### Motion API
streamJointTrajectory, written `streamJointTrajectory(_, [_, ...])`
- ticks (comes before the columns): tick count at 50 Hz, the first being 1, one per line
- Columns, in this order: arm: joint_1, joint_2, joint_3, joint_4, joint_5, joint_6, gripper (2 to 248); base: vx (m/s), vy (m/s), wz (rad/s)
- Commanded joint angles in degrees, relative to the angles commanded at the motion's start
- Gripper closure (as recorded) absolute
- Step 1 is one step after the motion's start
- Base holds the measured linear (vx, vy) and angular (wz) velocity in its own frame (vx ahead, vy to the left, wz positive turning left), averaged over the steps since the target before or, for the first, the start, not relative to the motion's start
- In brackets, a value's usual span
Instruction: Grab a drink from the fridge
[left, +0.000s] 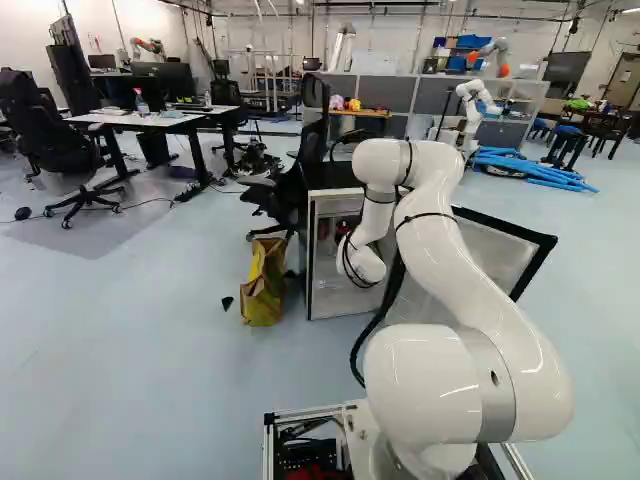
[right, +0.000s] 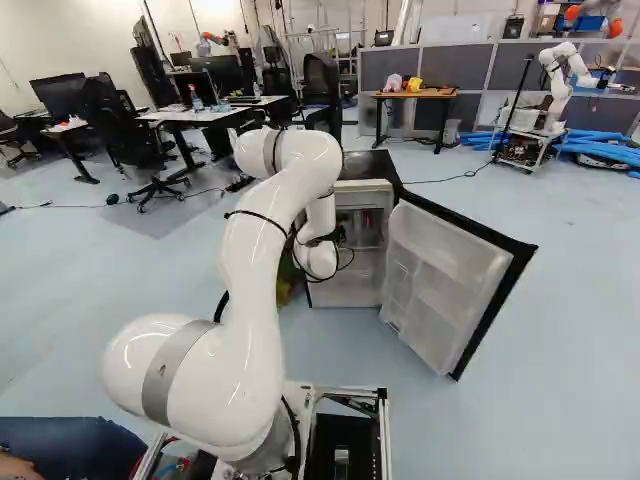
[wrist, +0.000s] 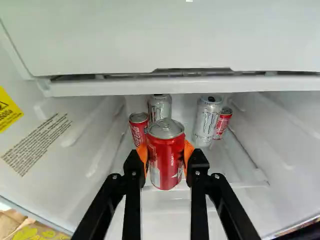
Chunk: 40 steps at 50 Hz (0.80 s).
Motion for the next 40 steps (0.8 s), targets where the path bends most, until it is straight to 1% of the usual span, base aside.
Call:
streamJointTrajectory(13, [0.15,4.91,6.24,0.0,0.0,0.0,158,0.0,0.0,0.0])
streamJointTrajectory(40, [0.48,10.52,15.82,0.0,0.0,0.0,158,0.0,0.0,0.0])
